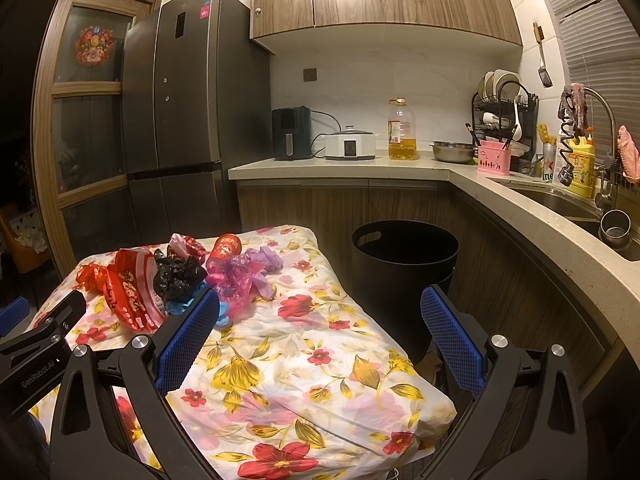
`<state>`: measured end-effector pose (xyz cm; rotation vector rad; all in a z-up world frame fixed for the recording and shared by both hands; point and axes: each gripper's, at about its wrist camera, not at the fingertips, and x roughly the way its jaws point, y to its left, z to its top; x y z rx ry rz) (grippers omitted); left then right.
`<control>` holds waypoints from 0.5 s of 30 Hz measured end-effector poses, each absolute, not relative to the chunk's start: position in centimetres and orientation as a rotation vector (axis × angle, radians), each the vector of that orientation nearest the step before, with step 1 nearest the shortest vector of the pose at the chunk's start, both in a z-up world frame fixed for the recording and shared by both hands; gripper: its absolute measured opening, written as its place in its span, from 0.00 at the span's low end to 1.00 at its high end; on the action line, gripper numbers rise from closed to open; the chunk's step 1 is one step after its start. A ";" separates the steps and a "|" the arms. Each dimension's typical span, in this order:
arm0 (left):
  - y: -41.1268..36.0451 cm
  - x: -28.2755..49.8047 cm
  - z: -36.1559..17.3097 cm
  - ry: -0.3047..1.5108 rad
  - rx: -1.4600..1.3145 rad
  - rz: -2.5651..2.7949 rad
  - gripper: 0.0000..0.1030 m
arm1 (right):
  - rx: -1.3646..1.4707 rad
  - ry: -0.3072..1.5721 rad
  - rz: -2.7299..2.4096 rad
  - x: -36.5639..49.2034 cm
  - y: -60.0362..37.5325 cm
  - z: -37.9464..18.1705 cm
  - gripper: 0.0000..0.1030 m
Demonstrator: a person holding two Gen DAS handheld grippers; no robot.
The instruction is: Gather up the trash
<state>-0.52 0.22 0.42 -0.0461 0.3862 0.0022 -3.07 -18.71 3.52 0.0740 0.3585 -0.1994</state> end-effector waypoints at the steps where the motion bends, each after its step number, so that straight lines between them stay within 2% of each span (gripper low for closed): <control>1: 0.2 -0.6 0.5 0.385 -0.046 0.003 0.95 | 0.074 0.359 -0.199 -3.1 -18.7 3.5 0.95; 15: 0.3 -0.6 0.5 0.386 -0.048 0.002 0.95 | 0.076 0.356 -0.202 -3.2 -18.8 3.5 0.95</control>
